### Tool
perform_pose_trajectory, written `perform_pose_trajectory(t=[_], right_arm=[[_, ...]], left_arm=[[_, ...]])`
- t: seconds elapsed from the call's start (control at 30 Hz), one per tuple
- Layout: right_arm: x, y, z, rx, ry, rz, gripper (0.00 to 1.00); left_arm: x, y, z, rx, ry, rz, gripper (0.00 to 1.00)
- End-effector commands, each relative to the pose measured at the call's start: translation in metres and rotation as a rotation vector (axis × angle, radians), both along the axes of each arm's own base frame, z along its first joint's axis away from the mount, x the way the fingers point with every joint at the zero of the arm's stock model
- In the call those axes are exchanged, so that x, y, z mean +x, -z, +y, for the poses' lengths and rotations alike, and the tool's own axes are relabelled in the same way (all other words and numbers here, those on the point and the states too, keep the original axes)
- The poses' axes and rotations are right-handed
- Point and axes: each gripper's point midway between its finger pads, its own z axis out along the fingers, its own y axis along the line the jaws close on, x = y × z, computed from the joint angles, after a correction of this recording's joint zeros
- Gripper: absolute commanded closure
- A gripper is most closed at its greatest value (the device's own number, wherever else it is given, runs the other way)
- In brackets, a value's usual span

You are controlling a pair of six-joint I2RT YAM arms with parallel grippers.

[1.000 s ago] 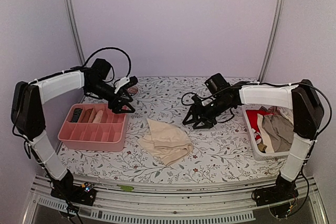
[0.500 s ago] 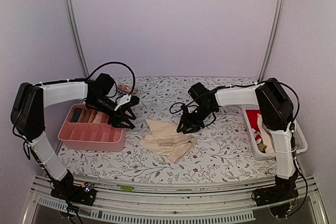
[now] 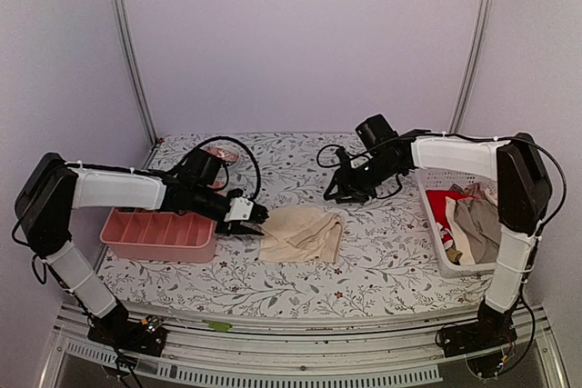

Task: Roll the underwear
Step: Move the underwear to the center of the board, then pick up the underwear from the center of the board.

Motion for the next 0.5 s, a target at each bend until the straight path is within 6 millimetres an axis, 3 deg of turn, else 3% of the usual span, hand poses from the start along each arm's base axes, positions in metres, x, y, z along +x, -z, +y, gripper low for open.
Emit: perform_pose_trajectory(t=[0.0,0.47], right_arm=[[-0.022,-0.004,-0.019,0.021,0.086,0.03,0.59],[-0.057,0.003,-0.05,0.002,0.162,0.075,0.56]], left_arm=[[0.011,0.004,-0.026,-0.058,0.011,-0.199,0.58],[-0.006,0.041,-0.069,-0.079,0.036,-0.314,0.59]])
